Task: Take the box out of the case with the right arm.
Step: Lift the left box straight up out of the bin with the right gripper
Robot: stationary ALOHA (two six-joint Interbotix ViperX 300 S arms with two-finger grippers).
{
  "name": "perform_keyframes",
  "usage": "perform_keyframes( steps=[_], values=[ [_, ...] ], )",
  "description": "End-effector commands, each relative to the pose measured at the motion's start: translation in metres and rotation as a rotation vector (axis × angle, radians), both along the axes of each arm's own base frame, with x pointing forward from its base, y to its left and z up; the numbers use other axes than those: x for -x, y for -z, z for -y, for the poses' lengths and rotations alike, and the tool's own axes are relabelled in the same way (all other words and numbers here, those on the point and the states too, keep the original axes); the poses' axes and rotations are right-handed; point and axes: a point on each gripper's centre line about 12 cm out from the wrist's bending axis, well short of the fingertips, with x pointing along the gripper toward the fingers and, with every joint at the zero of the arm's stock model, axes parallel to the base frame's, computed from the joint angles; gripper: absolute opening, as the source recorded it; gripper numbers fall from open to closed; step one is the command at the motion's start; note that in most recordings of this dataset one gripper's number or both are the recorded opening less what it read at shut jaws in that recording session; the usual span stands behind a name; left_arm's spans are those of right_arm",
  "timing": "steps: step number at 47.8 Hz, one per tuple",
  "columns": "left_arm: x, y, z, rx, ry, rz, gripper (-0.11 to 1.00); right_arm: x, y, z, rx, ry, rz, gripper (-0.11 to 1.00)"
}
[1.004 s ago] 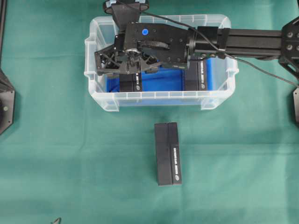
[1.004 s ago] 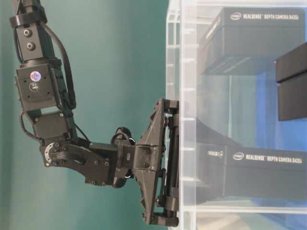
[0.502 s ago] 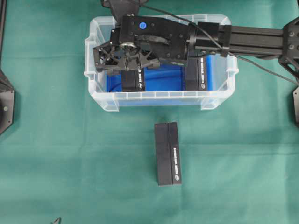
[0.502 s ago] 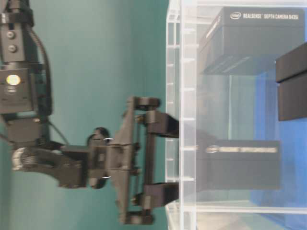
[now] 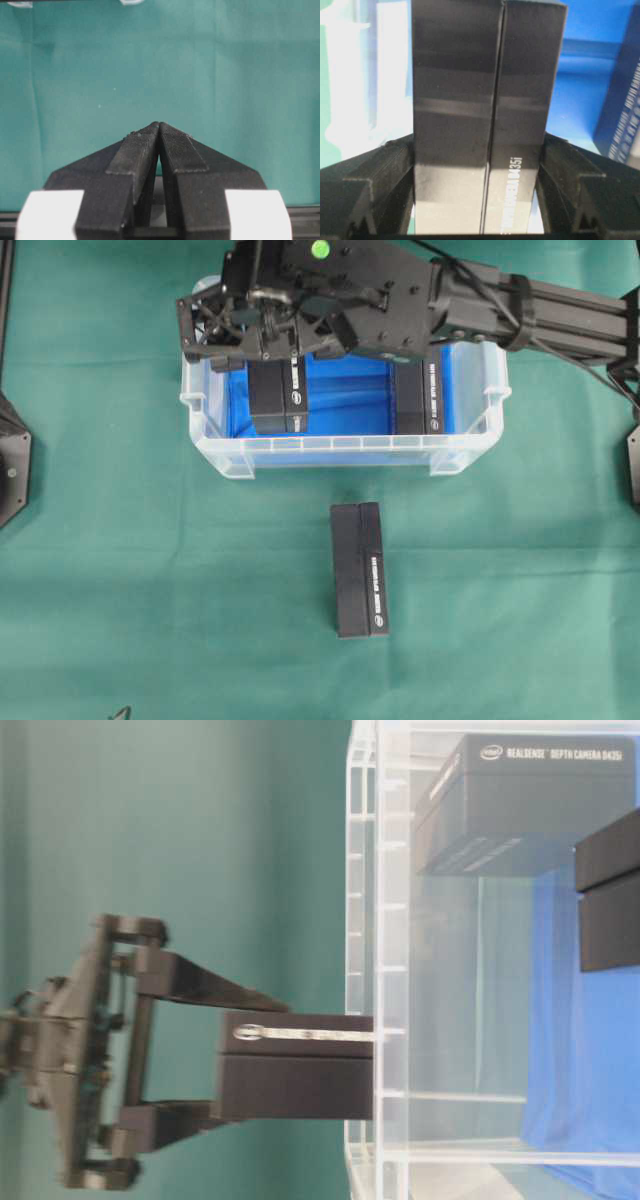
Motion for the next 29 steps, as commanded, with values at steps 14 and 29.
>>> perform_keyframes(
  steps=[14, 29],
  values=[
    [-0.004, -0.011, 0.001, 0.000, 0.002, 0.032, 0.00, 0.034, -0.088, -0.017, 0.034, 0.000, 0.131, 0.68],
    [-0.004, -0.011, 0.001, 0.001, 0.001, 0.029, 0.00, 0.035, -0.093, -0.019, 0.035, -0.003, 0.143, 0.68]
  ],
)
